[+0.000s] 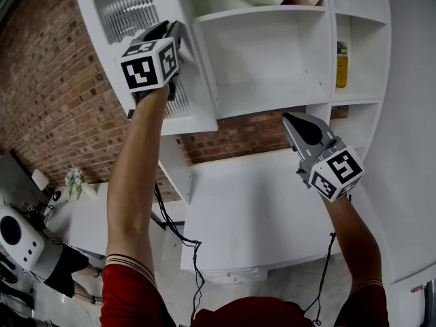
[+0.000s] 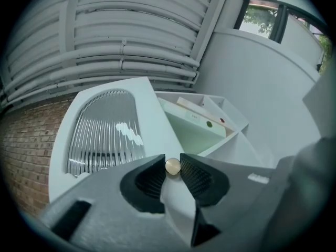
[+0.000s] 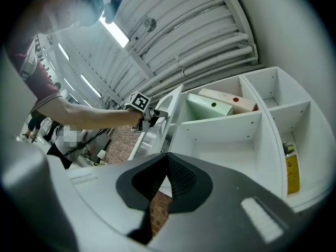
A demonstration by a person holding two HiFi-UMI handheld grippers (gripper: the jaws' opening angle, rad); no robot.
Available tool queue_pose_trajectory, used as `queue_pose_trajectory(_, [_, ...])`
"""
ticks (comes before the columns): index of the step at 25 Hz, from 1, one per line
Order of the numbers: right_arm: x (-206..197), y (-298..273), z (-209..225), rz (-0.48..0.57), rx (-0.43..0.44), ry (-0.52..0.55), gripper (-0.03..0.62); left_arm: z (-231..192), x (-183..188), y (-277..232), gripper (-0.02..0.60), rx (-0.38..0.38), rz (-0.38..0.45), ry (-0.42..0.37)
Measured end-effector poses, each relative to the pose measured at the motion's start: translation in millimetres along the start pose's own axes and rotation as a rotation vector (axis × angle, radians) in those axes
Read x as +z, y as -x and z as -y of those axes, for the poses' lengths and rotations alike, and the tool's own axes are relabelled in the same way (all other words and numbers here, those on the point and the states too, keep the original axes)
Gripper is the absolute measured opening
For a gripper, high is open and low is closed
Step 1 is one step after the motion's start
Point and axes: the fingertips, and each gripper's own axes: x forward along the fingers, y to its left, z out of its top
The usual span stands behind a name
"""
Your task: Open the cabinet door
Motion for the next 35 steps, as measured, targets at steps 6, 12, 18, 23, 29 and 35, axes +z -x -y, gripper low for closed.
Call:
queue_pose_trajectory(6, [-1.3, -9.8, -23.8, 0.009, 0.047, -0.027, 0.012, 2.3, 16.2, 38.0, 0.092, -0.071, 0.019, 0.019])
queue_pose_trajectory(12, [1.9, -12.5, -43.1, 0.017, 0.082, -0.038, 0.012, -2.0, 30.2, 78.3, 0.084, -0.121, 0.045, 0.012])
queue_pose_trajectory(18, [7.0, -15.1, -55.7, 0.023, 0.109, -0.066, 0.012, -14.3, 43.7, 115.0, 0.081, -0.148, 0.082, 0.09])
queue_pose_trajectory(23, [13.4, -16.0, -70.9, 0.029, 0.137, -0.074, 0.012, -27.4, 53.3, 146.0, 0.083, -0.151, 0.096, 0.126])
queue_pose_trajectory(29, [16.9, -21.8, -93.3, 0.031, 0.175, -0.092, 0.012, -48.8, 60.9, 180.9, 0.091, -0.173, 0.124, 0.179])
queue_pose_trajectory(35, [19.7, -38.5, -126.0, 0.039, 0.234, -0.106, 0.012, -83.5, 66.1, 220.5, 0.103, -0.164, 0.147, 0.223])
